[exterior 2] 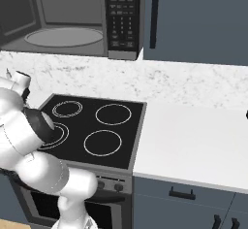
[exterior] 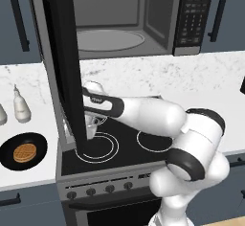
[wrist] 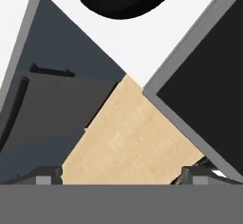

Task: Open the microwave, place the bowl with waffle inside the microwave, then close the microwave door and turn it on.

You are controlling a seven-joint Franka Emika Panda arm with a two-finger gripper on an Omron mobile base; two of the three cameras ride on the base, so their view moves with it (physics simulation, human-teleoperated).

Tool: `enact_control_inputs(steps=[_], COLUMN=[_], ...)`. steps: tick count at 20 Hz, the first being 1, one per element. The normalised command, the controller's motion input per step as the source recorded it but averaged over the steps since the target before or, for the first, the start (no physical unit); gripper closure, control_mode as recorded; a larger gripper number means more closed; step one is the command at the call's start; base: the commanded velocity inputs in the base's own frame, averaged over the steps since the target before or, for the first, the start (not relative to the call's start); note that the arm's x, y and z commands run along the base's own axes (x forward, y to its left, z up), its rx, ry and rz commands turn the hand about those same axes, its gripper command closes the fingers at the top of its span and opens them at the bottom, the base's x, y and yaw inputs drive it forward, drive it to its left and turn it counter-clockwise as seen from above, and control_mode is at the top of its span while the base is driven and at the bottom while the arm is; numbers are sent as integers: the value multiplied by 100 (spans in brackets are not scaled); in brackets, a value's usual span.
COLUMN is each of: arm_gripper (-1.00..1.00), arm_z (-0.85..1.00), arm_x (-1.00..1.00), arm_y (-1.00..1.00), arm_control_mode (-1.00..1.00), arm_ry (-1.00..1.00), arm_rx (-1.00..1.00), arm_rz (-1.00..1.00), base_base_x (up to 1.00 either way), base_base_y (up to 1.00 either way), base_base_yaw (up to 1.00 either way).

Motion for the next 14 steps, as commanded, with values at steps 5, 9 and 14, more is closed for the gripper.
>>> enact_control_inputs(steps=[5,9,14], arm_gripper=[-100,-100,-100], arm_z=[-19,-19,-31], arm_x=[44,37,41], arm_y=[36,57,60], arm_control_mode=[-100,-100,-100], arm_ry=[0,-2,0], arm_rx=[1,0,-1], arm_rz=[-7,-15,-20], base_base_x=[0,0,0], base_base_y=[0,0,0], base_base_yaw=[0,0,0])
